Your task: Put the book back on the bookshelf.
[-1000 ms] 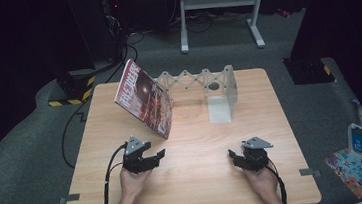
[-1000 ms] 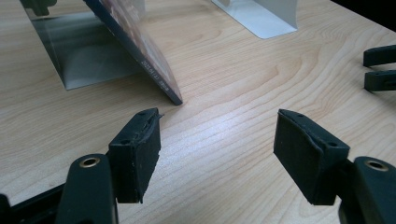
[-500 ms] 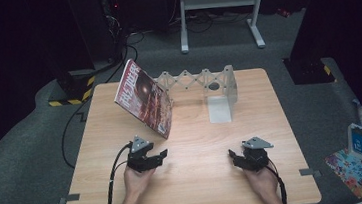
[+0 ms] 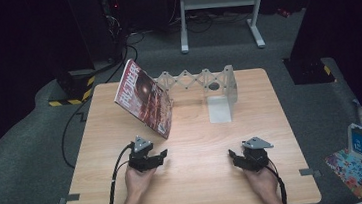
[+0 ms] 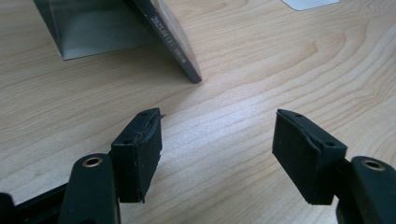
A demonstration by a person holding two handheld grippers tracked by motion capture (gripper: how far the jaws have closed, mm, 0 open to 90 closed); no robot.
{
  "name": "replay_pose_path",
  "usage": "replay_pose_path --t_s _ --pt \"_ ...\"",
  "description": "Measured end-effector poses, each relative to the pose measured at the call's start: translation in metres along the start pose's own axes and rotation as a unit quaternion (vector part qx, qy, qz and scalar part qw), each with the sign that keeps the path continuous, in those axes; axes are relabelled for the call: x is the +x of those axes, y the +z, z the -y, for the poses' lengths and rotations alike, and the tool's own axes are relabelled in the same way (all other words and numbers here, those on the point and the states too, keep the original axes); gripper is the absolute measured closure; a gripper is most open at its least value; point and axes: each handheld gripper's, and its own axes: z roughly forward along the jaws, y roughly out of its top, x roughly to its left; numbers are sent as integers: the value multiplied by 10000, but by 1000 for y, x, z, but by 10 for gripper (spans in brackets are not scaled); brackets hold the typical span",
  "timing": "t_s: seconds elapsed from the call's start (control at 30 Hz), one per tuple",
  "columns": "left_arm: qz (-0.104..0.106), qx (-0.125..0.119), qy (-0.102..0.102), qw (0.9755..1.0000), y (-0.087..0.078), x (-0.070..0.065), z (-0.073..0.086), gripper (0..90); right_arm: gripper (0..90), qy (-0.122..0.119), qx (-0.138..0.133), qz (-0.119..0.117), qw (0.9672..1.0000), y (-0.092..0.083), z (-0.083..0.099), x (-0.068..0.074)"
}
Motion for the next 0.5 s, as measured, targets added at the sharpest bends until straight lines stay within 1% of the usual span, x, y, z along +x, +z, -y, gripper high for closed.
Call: replay_pose_path --t_s 0.4,0.5 --pt "-213 101 39 9997 5 2 1 335 336 32 2 13 10000 -1 1 0" --pt "-284 136 52 9995 7 2 2 336 335 1 -16 13 10000 -1 1 0"
